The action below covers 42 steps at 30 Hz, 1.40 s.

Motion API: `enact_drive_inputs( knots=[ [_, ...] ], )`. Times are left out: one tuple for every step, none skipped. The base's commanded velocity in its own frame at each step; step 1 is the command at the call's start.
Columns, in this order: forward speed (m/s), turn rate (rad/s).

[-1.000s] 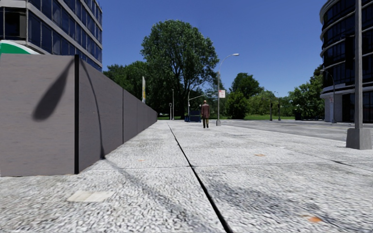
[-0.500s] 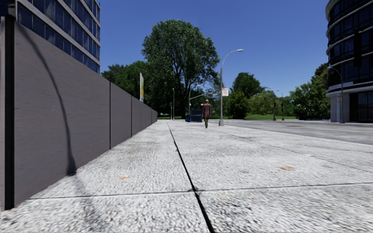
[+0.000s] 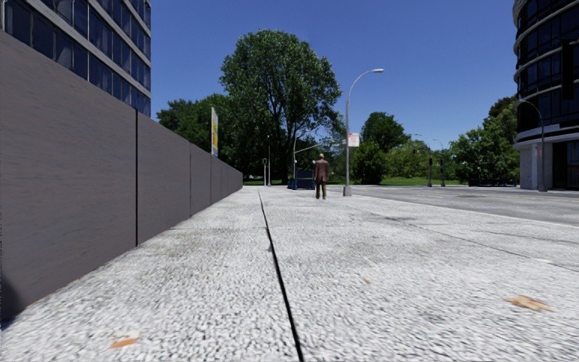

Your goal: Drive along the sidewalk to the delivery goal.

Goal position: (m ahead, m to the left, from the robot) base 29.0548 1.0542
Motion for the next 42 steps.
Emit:
enact_drive_inputs(
  knots=[
    [2.0, 0.0],
    [2.0, 0.0],
    [2.0, 0.0],
    [2.0, 0.0],
    [2.0, 0.0],
    [2.0, 0.0],
    [2.0, 0.0],
    [2.0, 0.0],
    [2.0, 0.0],
    [2.0, 0.0],
    [2.0, 0.0],
    [2.0, 0.0],
    [2.0, 0.0],
    [2.0, 0.0],
    [2.0, 0.0],
    [2.0, 0.0],
    [2.0, 0.0],
    [2.0, 0.0],
    [2.0, 0.0],
    [2.0, 0.0],
    [2.0, 0.0],
    [2.0, 0.0],
    [2.0, 0.0],
    [2.0, 0.0],
    [2.0, 0.0],
    [2.0, 0.0],
    [2.0, 0.0],
    [2.0, 0.0],
    [2.0, 0.0],
    [2.0, 0.0],
    [2.0, 0.0],
    [2.0, 0.0],
    [2.0, 0.0],
    [2.0, 0.0],
    [2.0, 0.0],
    [2.0, 0.0],
    [2.0, 0.0],
    [2.0, 0.0],
    [2.0, 0.0],
    [2.0, 0.0],
    [2.0, 0.0],
    [2.0, 0.0]
  ],
)
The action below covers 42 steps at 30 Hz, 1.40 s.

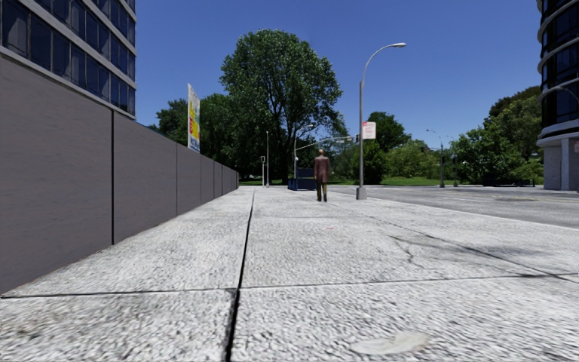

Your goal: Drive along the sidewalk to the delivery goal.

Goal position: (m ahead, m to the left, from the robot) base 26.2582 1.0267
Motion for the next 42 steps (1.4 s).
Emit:
enact_drive_inputs(
  knots=[
    [2.0, 0.0],
    [2.0, 0.0],
    [2.0, 0.0],
    [2.0, 0.0],
    [2.0, 0.0],
    [2.0, 0.0],
    [2.0, 0.0],
    [2.0, 0.0],
    [2.0, 0.0],
    [2.0, 0.0],
    [2.0, 0.0],
    [2.0, 0.0],
    [2.0, 0.0],
    [2.0, 0.0],
    [2.0, 0.0],
    [2.0, 0.0],
    [2.0, 0.0],
    [2.0, 0.0],
    [2.0, 0.0],
    [2.0, 0.0],
    [2.0, 0.0],
    [2.0, 0.0],
    [2.0, 0.0],
    [2.0, 0.0],
    [2.0, 0.0],
    [2.0, 0.0],
    [2.0, 0.0],
    [2.0, 0.0],
    [2.0, 0.0],
    [2.0, 0.0],
    [2.0, 0.0],
    [2.0, 0.0],
    [2.0, 0.0],
    [2.0, 0.0],
    [2.0, 0.0],
    [2.0, 0.0],
    [2.0, 0.0],
    [2.0, 0.0],
    [2.0, 0.0],
    [2.0, 0.0],
    [2.0, 0.0],
    [2.0, 0.0]
  ],
)
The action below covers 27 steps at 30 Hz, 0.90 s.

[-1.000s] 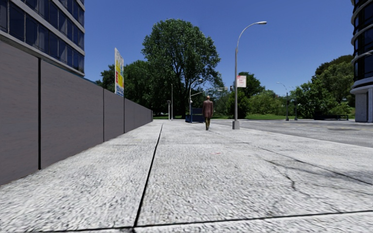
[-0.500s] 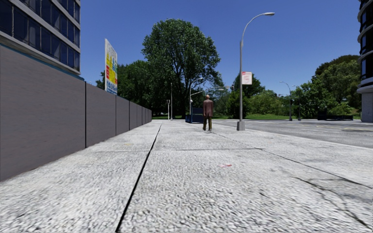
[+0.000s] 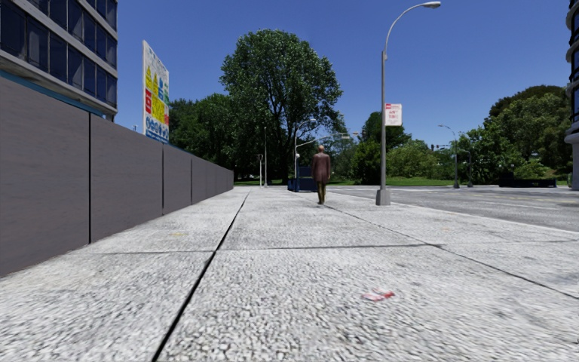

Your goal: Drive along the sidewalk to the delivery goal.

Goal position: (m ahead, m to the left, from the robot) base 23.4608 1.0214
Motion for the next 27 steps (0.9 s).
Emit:
enact_drive_inputs(
  knots=[
    [2.0, 0.0],
    [2.0, 0.0],
    [2.0, 0.0],
    [2.0, 0.0],
    [2.0, 0.0],
    [2.0, 0.0],
    [2.0, 0.0],
    [2.0, 0.0],
    [2.0, 0.0],
    [2.0, 0.0],
    [2.0, 0.0],
    [2.0, 0.0],
    [2.0, 0.0],
    [2.0, 0.0],
    [2.0, 0.0],
    [2.0, 0.0],
    [2.0, 0.0],
    [2.0, 0.0],
    [2.0, 0.0],
    [2.0, 0.0],
    [2.0, 0.0],
    [2.0, 0.0],
    [2.0, 0.0],
    [2.0, 0.0],
    [2.0, 0.0],
    [2.0, 0.0],
    [2.0, 0.0]
  ],
)
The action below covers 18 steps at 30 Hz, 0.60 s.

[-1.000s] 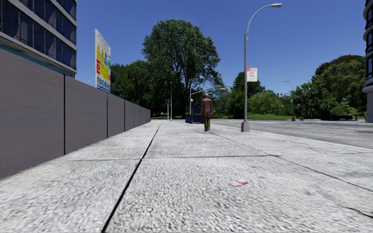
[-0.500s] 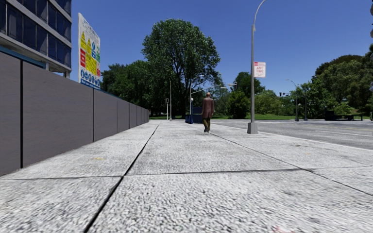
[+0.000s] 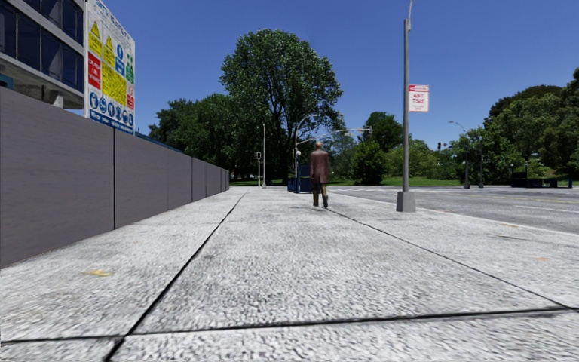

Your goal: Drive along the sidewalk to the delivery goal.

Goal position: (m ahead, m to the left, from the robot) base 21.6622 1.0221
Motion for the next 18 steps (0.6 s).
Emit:
enact_drive_inputs(
  knots=[
    [2.0, 0.0],
    [2.0, 0.0],
    [2.0, 0.0],
    [2.0, 0.0],
    [2.0, 0.0],
    [2.0, 0.0],
    [2.0, 0.0],
    [2.0, 0.0],
    [2.0, 0.0],
    [2.0, 0.0],
    [2.0, 0.0],
    [2.0, 0.0],
    [2.0, 0.0],
    [2.0, 0.0],
    [2.0, 0.0],
    [2.0, 0.0],
    [2.0, 0.0],
    [2.0, 0.0]
  ],
)
